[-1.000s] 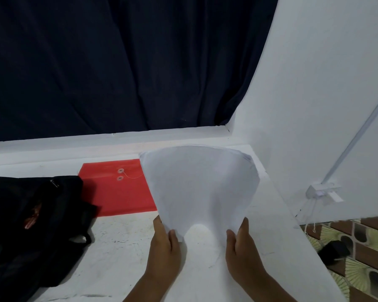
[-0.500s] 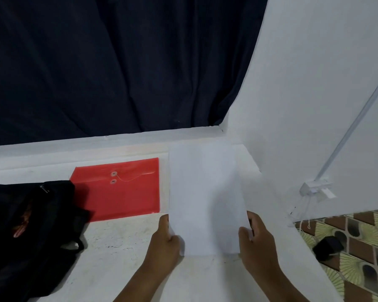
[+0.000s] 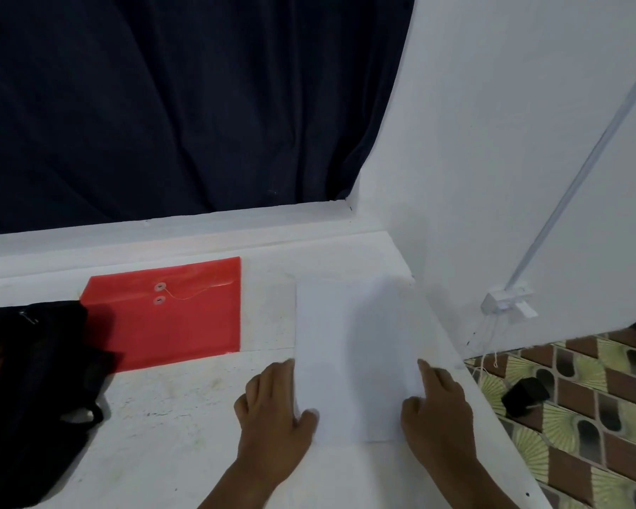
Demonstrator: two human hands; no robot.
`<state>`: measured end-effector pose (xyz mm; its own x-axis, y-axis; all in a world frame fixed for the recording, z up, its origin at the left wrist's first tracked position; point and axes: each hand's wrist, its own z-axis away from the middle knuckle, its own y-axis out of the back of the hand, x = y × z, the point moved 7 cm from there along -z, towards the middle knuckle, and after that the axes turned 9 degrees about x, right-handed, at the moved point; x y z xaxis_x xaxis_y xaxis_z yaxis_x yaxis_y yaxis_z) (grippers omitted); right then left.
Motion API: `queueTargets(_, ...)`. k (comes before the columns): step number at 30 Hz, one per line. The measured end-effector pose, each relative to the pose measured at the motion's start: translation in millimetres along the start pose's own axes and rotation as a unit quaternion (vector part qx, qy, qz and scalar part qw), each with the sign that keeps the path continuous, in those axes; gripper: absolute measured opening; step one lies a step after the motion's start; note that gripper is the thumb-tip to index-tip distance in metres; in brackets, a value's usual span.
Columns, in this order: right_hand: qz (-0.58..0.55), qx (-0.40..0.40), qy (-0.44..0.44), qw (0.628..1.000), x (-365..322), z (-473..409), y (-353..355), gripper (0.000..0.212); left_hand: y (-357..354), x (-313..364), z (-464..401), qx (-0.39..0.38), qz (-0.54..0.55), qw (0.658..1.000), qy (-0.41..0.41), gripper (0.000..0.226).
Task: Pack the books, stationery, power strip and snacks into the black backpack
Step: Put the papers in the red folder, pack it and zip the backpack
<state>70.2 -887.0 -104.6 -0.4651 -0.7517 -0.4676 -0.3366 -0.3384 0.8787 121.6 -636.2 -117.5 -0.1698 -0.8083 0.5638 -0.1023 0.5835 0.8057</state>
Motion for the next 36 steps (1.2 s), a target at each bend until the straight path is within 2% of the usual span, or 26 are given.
queueTargets(3, 0.022, 0.018, 0.044, 0.999, -13.4, -3.5, 2.5, 0.071, 3.2, -3.3, -1.7, 0.004, 0.040, 0.999, 0.005, 0.072)
queueTargets(7, -0.067, 0.030, 0.139, 0.988, -55.4, 0.8, -6.0, 0.064, 38.2, -17.5, 4.8, 0.138, 0.130, 0.982, 0.013, 0.051)
queueTargets(9, -0.124, 0.018, 0.190, 0.974, -84.9, 8.4, -15.6, 0.057, 65.0, -32.2, 10.3, 0.196, 0.092, 0.976, -0.011, 0.047)
queueTargets(11, -0.157, -0.011, 0.232, 0.960, -116.2, 22.1, -29.6, 0.051, 95.0, -57.8, 15.0, 0.227, 0.017, 0.974, 0.006, 0.050)
queueTargets(14, -0.198, -0.072, 0.282, 0.936, -163.6, 51.7, -52.0, 0.047, 145.3, -101.8, 25.8, 0.253, -0.095, 0.960, 0.078, 0.067)
queueTargets(16, -0.233, -0.116, 0.303, 0.917, -195.9, 74.0, -65.7, 0.045, 179.2, -127.6, 35.1, 0.255, -0.157, 0.947, 0.119, 0.089)
queueTargets(19, -0.266, -0.183, 0.300, 0.898, -244.9, 107.8, -88.3, 0.045, 219.8, -179.7, 49.5, 0.214, -0.253, 0.928, 0.169, 0.125)
queueTargets(21, -0.275, -0.230, 0.285, 0.889, -273.9, 130.5, -103.6, 0.045, 236.2, -217.0, 57.7, 0.174, -0.293, 0.917, 0.205, 0.132)
queueTargets(22, -0.274, -0.248, 0.280, 0.886, -286.8, 142.0, -110.8, 0.045, 241.3, -233.5, 60.8, 0.162, -0.294, 0.916, 0.221, 0.126)
queueTargets(24, -0.267, -0.270, 0.276, 0.883, -308.2, 161.9, -124.2, 0.045, 246.7, -252.6, 62.3, 0.148, -0.298, 0.916, 0.225, 0.094)
queueTargets(26, -0.272, -0.284, 0.264, 0.881, -325.6, 177.3, -136.5, 0.045, 251.7, -255.5, 57.8, 0.153, -0.331, 0.914, 0.178, 0.059)
queueTargets(28, -0.278, -0.293, 0.247, 0.881, -339.1, 187.9, -147.7, 0.045, 268.6, -253.4, 50.4, 0.181, -0.337, 0.914, 0.138, 0.036)
queueTargets(30, -0.283, -0.294, 0.242, 0.880, -353.9, 196.8, -154.9, 0.044, 305.2, -257.1, 43.0, 0.238, -0.283, 0.919, 0.138, 0.030)
queueTargets(33, -0.278, -0.276, 0.259, 0.883, -378.4, 205.3, -160.6, 0.044, 360.6, -279.1, 31.9, 0.277, -0.153, 0.929, 0.192, 0.033)
queueTargets(36, -0.247, -0.243, 0.292, 0.891, -396.8, 205.3, -164.0, 0.044, 407.4, -293.0, 28.1, 0.337, -0.063, 0.915, 0.215, 0.028)
